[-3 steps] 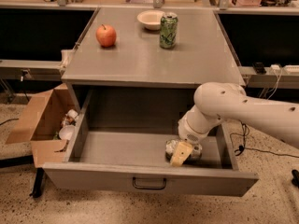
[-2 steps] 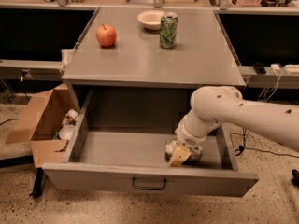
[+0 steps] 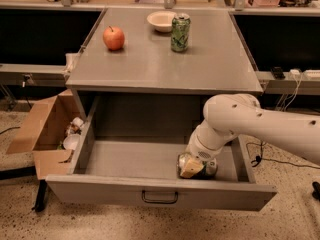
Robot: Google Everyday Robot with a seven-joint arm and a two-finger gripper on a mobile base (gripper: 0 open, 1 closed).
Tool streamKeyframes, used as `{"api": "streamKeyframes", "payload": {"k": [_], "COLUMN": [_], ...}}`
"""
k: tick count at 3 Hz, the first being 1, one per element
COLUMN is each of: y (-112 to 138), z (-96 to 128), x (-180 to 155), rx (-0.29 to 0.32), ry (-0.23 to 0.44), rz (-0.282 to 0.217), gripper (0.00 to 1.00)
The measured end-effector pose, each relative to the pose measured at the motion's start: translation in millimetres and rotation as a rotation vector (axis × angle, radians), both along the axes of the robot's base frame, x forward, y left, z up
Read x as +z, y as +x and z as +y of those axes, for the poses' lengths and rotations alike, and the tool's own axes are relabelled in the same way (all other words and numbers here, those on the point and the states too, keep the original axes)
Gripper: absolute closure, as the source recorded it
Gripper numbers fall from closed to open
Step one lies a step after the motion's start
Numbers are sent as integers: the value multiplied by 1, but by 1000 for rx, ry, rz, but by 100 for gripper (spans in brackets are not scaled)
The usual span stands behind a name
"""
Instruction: Pick 7up can from top drawer and place on counter
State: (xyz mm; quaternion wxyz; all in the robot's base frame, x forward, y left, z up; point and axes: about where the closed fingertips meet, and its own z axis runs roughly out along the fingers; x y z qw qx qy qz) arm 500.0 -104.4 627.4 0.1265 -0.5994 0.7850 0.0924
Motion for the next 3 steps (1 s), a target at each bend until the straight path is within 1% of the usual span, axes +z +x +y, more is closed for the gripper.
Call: {"api": "streamKeyframes", "payload": {"k": [1, 2, 3], "y": [6, 26, 45], "z": [-17, -38, -51], "x": [38, 101, 147], "rx": [-22, -31, -32], "ry": [41, 105, 140], "rz": [-39, -119, -183], "gripper": [88, 100, 100]}}
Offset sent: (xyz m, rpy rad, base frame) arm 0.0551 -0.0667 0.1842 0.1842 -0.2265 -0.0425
